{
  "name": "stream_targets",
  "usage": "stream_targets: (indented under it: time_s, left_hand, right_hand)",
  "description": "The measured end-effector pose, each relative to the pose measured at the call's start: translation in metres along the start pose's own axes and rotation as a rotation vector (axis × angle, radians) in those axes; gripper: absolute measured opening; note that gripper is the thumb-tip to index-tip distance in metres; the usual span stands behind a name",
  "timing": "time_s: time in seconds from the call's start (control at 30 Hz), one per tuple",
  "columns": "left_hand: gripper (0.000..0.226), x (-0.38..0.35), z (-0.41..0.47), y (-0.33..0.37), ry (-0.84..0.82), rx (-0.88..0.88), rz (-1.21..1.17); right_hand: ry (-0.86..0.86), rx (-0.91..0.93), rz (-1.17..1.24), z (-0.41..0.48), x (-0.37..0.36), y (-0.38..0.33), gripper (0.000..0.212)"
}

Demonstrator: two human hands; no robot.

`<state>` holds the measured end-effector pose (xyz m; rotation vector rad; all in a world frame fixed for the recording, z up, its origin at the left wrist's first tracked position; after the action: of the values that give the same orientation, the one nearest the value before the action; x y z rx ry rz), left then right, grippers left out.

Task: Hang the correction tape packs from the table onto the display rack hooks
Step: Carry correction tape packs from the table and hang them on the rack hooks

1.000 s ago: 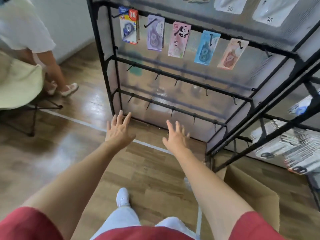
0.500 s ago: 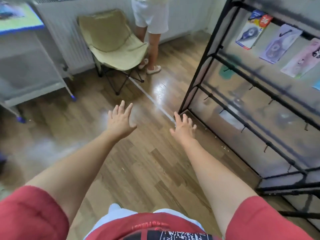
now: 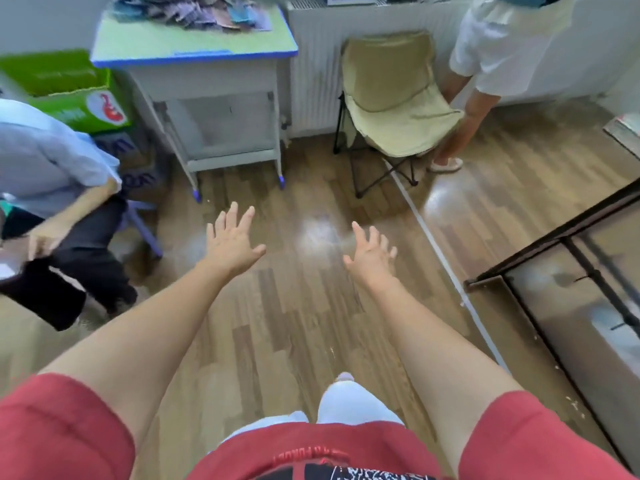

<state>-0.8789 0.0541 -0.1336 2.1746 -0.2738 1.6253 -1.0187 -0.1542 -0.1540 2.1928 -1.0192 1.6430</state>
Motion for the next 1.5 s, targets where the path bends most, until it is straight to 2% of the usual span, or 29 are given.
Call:
stream_targets:
  time_s: [0.2, 0.5, 0.67, 0.77, 1.13, 1.33, 1.5]
  left_hand:
    - [0.076, 0.021, 0.067, -0.047, 0.050, 0.104, -0.025]
    - [0.076, 0.083, 0.228, -0.080, 0.099, 0.177, -0.039]
    - [0.076, 0.105, 0.301, -0.092, 0.068, 0.101, 0.132]
    - [0.077, 0.120, 0.347, -0.114, 0.070, 0.116, 0.131]
    - [0.078, 0.203, 0.558, -0.199, 0.084, 0.087, 0.118]
    - [0.078, 0.222, 0.642, -0.213, 0.048, 0.030, 0.125]
    - [0.078, 0.229, 0.709, -0.223, 0.020, 0.060, 0.098]
  right_hand:
    - [0.008, 0.103, -0.086, 0.086, 0.009, -0.073, 0.071]
    - [0.047, 0.217, -0.176, 0.248, 0.066, -0.170, 0.072]
    - [0.026, 0.297, -0.208, 0.325, 0.090, -0.231, 0.072]
    - [0.028, 0.336, -0.226, 0.370, 0.100, -0.268, 0.071]
    - [0.129, 0.265, -0.134, 0.544, 0.147, -0.393, 0.071]
    - [0.105, 0.209, -0.171, 0.613, 0.157, -0.422, 0.070]
    - [0.120, 0.201, -0.163, 0.678, 0.167, -0.442, 0.070]
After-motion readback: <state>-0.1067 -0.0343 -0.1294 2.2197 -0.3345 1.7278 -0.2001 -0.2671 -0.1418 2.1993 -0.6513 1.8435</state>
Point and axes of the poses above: each hand's wrist, its own z-axis towards the middle knuckle, its own x-axis out of the back of the hand, y = z × x, the point moved 9 cm from there along z, towards the middle knuckle, and after that the axes turned 1 degree about z, right-handed, at the moved point
